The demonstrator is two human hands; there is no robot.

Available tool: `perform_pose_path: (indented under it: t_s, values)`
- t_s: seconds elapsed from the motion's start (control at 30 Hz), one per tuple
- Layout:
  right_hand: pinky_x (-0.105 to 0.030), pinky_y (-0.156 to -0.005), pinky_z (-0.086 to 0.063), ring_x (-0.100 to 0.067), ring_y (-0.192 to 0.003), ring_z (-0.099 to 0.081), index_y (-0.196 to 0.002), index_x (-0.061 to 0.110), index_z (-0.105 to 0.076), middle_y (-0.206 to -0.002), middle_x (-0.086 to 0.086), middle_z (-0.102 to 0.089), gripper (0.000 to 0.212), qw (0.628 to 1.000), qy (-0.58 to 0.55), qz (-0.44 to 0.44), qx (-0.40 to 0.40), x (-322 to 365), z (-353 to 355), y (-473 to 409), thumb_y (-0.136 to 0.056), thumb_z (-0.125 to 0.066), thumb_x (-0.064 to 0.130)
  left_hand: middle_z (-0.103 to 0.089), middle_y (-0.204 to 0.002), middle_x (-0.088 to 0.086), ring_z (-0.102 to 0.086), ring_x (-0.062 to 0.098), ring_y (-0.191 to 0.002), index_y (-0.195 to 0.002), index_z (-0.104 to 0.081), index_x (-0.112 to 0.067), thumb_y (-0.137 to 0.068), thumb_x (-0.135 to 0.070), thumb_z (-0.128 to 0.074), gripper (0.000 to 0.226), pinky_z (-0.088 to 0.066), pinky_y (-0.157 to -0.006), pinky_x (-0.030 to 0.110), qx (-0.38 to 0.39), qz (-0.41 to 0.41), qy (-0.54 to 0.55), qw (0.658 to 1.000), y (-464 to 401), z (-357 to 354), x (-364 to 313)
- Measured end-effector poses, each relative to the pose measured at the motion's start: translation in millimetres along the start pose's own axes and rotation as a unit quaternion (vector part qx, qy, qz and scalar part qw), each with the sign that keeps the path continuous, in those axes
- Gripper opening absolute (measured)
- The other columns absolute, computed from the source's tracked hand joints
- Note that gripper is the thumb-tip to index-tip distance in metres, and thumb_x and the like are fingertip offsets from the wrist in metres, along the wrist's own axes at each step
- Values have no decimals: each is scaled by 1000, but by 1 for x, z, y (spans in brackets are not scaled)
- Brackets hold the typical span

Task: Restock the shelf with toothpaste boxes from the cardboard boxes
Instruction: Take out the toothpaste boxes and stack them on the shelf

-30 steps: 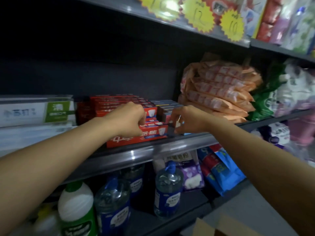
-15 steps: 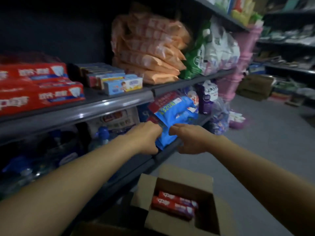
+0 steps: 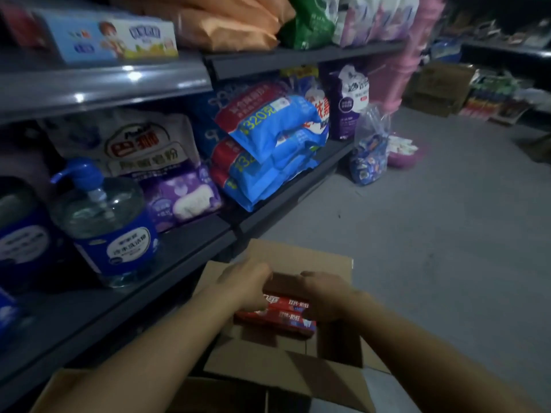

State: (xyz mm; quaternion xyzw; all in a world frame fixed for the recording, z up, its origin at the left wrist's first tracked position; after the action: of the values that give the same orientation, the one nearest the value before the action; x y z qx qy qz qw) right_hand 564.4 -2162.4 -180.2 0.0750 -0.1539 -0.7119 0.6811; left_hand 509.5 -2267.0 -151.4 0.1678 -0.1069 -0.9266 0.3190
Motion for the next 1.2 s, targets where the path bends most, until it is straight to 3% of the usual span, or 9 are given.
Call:
perform_pose_path:
  t_s: [0.1, 0.3, 0.43, 0.63, 0.8, 1.07, 1.2]
  values:
    - [-38, -100, -43, -29, -120, -50, -138, 15, -38, -134, -11, -50, 67, 998, 19, -19, 50, -7, -42, -15, -83, -69, 38, -63, -114, 4, -61, 22, -100, -112, -60, -21, -76, -32, -74, 41, -52, -85, 36, 13, 3, 12, 1000, -12, -28, 8]
    - [-41, -97, -44, -29, -120, -49, -138, 12, -38, -135, -11, -47, 66, 994, 48, -40, 87, -16, -85, -41, -83, -70, 31, -61, -115, 5, -61, 24, -101, -115, -58, -20, -77, -28, -72, 41, -52, -86, 39, 38, 18, 17, 999, -29, -67, 21]
    - [-41, -99, -42, -31, -124, -46, -140, 10, -34, -137, -14, -43, 71, 991, 54, -47, 109, -18, -105, -48, -84, -67, 39, -60, -118, 5, -59, 24, -105, -120, -57, -21, -77, -28, -72, 47, -51, -89, 41, 52, 22, 43, 997, -33, -81, 27]
    - [-40, -94, -44, -31, -121, -51, -141, 8, -31, -135, -14, -48, 72, 990, 72, -58, 106, -18, -113, -55, -85, -66, 39, -60, -119, 5, -60, 24, -105, -122, -58, -20, -77, -27, -73, 47, -51, -89, 38, 58, 32, 71, 995, -37, -87, 42]
    - [-37, -93, -45, -29, -117, -54, -134, 13, -43, -130, -11, -52, 63, 989, 81, -61, 108, -17, -117, -51, -83, -68, 41, -63, -114, 4, -62, 23, -100, -114, -61, -21, -75, -29, -73, 41, -53, -85, 39, 45, 27, 80, 995, -38, -85, 43]
    - [-38, -95, -46, -27, -116, -54, -136, 17, -38, -131, -9, -52, 65, 992, -9, -94, 87, -26, -106, -46, -83, -69, 38, -59, -122, 2, -58, 21, -109, -121, -56, -21, -76, -29, -76, 50, -50, -92, 38, 43, 21, 86, 995, -33, -76, 42]
    - [-38, -94, -50, -23, -111, -58, -130, 20, -45, -126, -3, -58, 63, 993, -62, -86, 55, -29, -77, -37, -78, -73, 43, -60, -118, -1, -59, 16, -104, -117, -58, -24, -78, -32, -75, 43, -53, -90, 38, 28, 23, 91, 995, -27, -60, 41]
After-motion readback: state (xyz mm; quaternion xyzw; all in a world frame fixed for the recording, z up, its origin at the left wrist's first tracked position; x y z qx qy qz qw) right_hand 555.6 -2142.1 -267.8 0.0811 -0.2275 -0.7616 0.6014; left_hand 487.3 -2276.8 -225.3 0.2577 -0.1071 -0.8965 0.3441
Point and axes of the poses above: each hand's wrist, its own y-axis away from the middle knuckle, its own z-axis out of the back of the hand, x = y × z, the point moved 8 cm from there along -y, towards the middle knuckle
